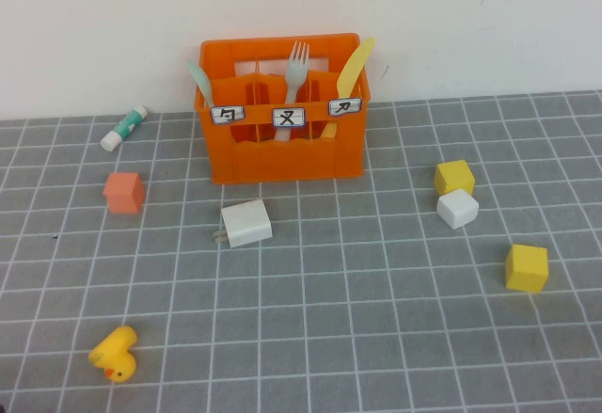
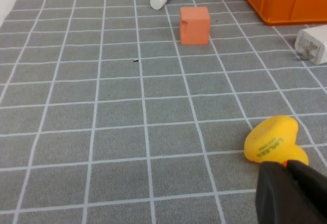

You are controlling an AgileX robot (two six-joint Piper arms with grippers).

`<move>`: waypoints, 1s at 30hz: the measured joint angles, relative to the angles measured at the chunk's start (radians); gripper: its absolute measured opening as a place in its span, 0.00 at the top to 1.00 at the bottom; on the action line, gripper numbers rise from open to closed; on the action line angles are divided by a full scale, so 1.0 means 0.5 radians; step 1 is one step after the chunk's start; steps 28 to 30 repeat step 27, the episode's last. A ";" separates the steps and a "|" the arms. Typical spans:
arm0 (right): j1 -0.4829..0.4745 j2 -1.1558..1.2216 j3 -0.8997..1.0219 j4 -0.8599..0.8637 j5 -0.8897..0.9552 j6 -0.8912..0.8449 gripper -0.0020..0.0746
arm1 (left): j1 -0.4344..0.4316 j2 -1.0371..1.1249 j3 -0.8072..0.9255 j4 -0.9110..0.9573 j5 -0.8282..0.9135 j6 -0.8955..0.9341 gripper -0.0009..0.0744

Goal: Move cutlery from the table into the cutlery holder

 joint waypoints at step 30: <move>0.000 0.000 0.000 0.000 0.000 0.003 0.98 | 0.090 0.000 0.000 0.000 0.004 -0.004 0.99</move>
